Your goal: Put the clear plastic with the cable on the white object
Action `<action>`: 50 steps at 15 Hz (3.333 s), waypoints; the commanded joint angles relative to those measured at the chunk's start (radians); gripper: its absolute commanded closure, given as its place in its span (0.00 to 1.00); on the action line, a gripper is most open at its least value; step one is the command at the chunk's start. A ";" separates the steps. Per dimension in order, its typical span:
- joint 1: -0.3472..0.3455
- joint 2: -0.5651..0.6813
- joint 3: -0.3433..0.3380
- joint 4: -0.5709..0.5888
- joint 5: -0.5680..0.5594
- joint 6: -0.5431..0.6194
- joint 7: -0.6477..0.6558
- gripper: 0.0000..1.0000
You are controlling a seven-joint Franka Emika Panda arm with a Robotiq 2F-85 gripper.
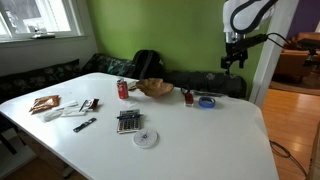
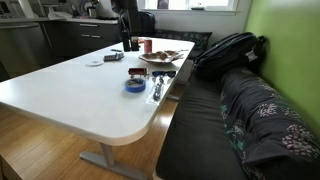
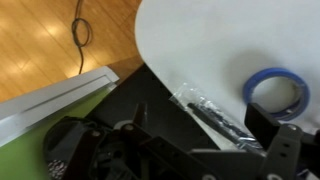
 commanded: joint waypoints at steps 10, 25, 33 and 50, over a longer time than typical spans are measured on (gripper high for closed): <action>-0.029 0.064 0.023 0.025 0.097 0.024 -0.288 0.00; -0.206 0.183 0.156 0.045 0.329 0.373 -0.939 0.00; -0.258 0.327 0.197 0.120 0.340 0.426 -1.229 0.00; -0.196 0.444 0.159 0.136 0.261 0.682 -1.117 0.10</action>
